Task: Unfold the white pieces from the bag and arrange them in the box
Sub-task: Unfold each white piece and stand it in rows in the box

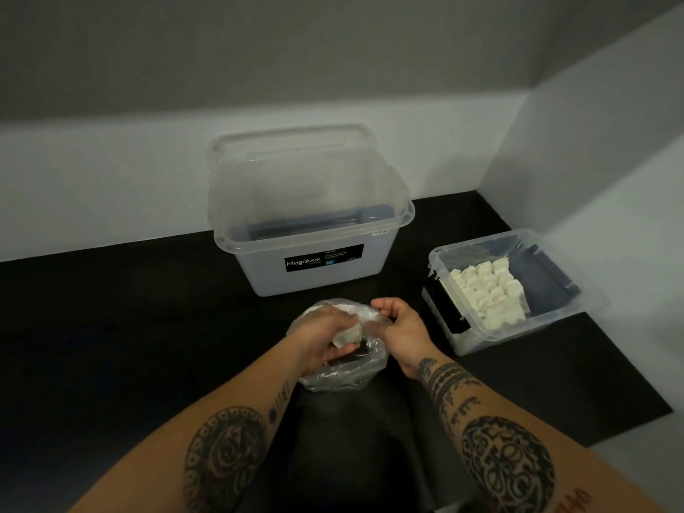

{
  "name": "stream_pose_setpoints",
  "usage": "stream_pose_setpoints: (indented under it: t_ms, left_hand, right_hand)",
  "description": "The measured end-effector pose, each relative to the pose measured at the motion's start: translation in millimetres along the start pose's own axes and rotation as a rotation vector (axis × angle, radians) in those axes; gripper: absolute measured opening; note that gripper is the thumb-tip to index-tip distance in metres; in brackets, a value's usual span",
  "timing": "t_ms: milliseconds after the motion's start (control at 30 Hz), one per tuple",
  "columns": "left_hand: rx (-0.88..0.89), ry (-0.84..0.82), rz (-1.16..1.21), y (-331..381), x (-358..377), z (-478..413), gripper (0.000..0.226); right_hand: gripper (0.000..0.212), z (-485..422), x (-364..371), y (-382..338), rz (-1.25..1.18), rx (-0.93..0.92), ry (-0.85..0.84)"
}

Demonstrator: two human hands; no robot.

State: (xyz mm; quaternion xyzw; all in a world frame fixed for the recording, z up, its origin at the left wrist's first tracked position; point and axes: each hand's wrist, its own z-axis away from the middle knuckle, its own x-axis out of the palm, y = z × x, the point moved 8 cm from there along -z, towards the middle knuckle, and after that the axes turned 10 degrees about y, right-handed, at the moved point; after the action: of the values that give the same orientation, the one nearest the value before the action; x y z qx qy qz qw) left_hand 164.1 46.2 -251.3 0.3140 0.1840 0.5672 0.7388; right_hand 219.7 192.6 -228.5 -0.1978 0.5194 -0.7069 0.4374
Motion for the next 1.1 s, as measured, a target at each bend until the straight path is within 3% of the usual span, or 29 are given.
stream_pose_setpoints:
  t_ms: [33, 100, 233, 300, 367, 400, 467, 533, 567, 700, 800, 867, 933, 1100]
  left_hand:
    - [-0.006, -0.006, -0.036, -4.4, 1.4, 0.5, 0.013]
    - [0.013, -0.03, -0.091, -6.9, 4.7, 0.9, 0.028]
    - [0.255, 0.034, -0.187, 30.0, 2.2, 16.1, 0.039]
    - [0.391, 0.054, -0.149, 55.2, -1.3, 26.1, 0.032]
    - [0.555, 0.08, -0.189, 78.2, -5.7, 34.8, 0.01]
    - [0.63, 0.13, -0.315, 85.9, -9.6, 36.1, 0.014]
    - [0.708, 0.215, -0.768, 88.5, -14.0, 32.9, 0.043]
    - [0.677, 0.143, -1.127, 76.7, -8.2, 24.9, 0.069]
    - [0.651, 0.099, -1.183, 69.6, -6.5, 19.9, 0.066]
    - [0.615, 0.194, -1.085, 63.8, -16.8, 7.4, 0.017]
    - [0.557, 0.265, -0.95, 62.0, -29.4, 2.1, 0.024]
    - [0.511, 0.28, -0.851, 60.1, -34.7, 1.6, 0.026]
    - [0.472, 0.266, -0.737, 55.9, -37.3, 0.3, 0.028]
    - [0.392, 0.26, -0.528, 46.0, -43.1, -1.9, 0.03]
  right_hand:
    - [0.037, 0.7, -1.6, 2.7, 0.015, -0.007, 0.005]
    - [0.036, -1.8, -6.0, 5.8, 0.02, -0.02, 0.024]
    - [0.038, -7.9, -14.4, -3.2, 0.162, -0.106, 0.075]
    - [0.041, -10.7, -14.2, -11.8, 0.237, -0.159, 0.064]
    - [0.041, -11.0, -10.6, -19.8, 0.259, -0.159, 0.01]
    - [0.041, -11.2, -7.9, -22.8, 0.245, -0.148, -0.029]
    - [0.043, -9.4, -3.4, -31.4, 0.202, -0.148, -0.104]
    - [0.045, -7.1, 0.6, -41.1, 0.18, -0.159, -0.162]
    - [0.045, -6.0, 2.7, -44.2, 0.18, -0.162, -0.185]
    - [0.036, -4.7, 2.8, -53.6, 0.292, -0.291, -0.098]
    - [0.033, 4.4, 2.2, -61.9, 0.554, -0.565, 0.037]
    - [0.023, 14.6, 14.2, -57.4, 0.807, -0.685, -0.015]
    - [0.016, 17.5, 24.2, -44.4, 1.022, -0.651, -0.101]
    - [0.042, 15.9, 40.6, -22.7, 1.234, -0.513, -0.249]
